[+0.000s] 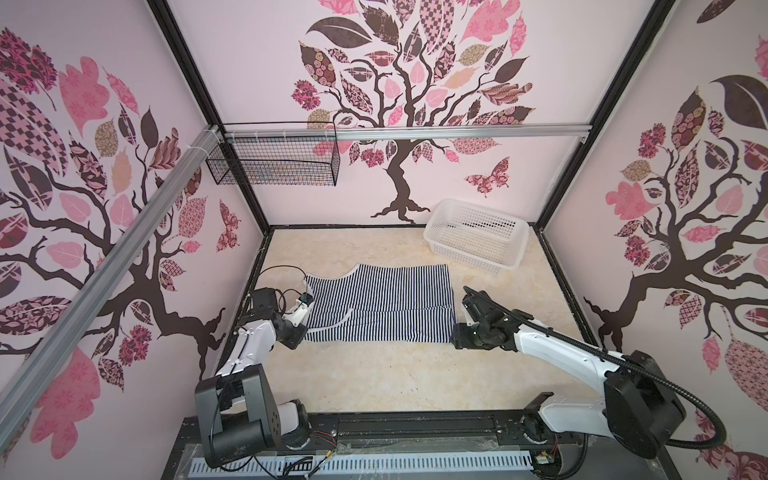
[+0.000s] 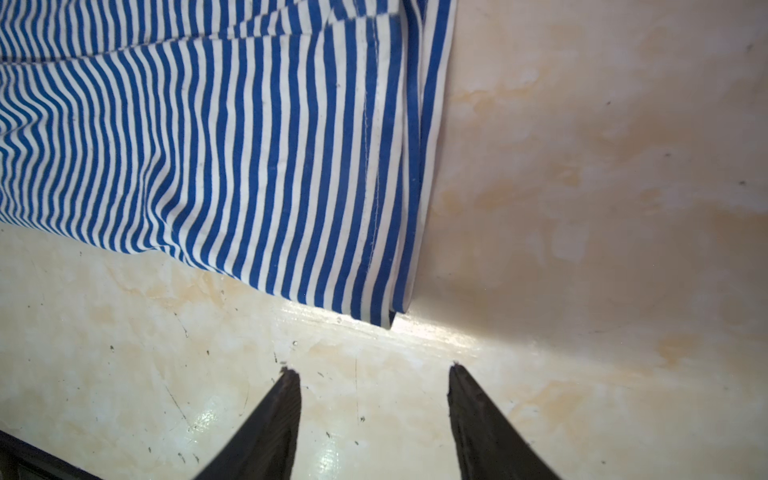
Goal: Fold and stack the tank tops
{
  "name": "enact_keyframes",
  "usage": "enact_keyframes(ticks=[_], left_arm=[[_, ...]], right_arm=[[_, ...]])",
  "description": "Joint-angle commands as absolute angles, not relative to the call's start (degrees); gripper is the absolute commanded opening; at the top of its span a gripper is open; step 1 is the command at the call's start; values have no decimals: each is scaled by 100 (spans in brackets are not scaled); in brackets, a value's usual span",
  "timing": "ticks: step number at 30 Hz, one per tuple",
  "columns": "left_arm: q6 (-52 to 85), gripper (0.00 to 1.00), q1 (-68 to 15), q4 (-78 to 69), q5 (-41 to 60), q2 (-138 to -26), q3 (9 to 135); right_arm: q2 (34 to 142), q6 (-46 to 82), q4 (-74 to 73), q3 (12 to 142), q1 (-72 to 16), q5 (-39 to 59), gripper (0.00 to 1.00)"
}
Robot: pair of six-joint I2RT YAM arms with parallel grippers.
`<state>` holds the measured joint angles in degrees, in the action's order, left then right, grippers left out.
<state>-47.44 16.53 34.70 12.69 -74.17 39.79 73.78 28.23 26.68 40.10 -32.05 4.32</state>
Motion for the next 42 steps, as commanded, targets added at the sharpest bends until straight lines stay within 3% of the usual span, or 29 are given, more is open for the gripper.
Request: enact_keyframes(ticks=[1,20,22,26,28,42], left_arm=[[-4843,0,1694,3367,1248,-7573,4135],[-4823,1,1692,3221,1213,-7734,4063],[-4848,1,1695,3225,1180,-7776,4064],[-4902,1,1692,3256,1091,-7802,4107],[-4949,0,1696,3269,1082,-7796,4113],[-5248,0,1695,3343,844,-7781,4065]], right_arm=[[7522,2786,2636,4024,-3193,489,60],[8097,2917,1426,3643,-3190,680,55],[8110,2881,1447,3663,-3190,716,48],[8004,2805,1652,3674,-3190,668,16],[7875,2760,1791,3666,-3190,649,7],[6976,3077,2250,3202,-3190,863,5]])
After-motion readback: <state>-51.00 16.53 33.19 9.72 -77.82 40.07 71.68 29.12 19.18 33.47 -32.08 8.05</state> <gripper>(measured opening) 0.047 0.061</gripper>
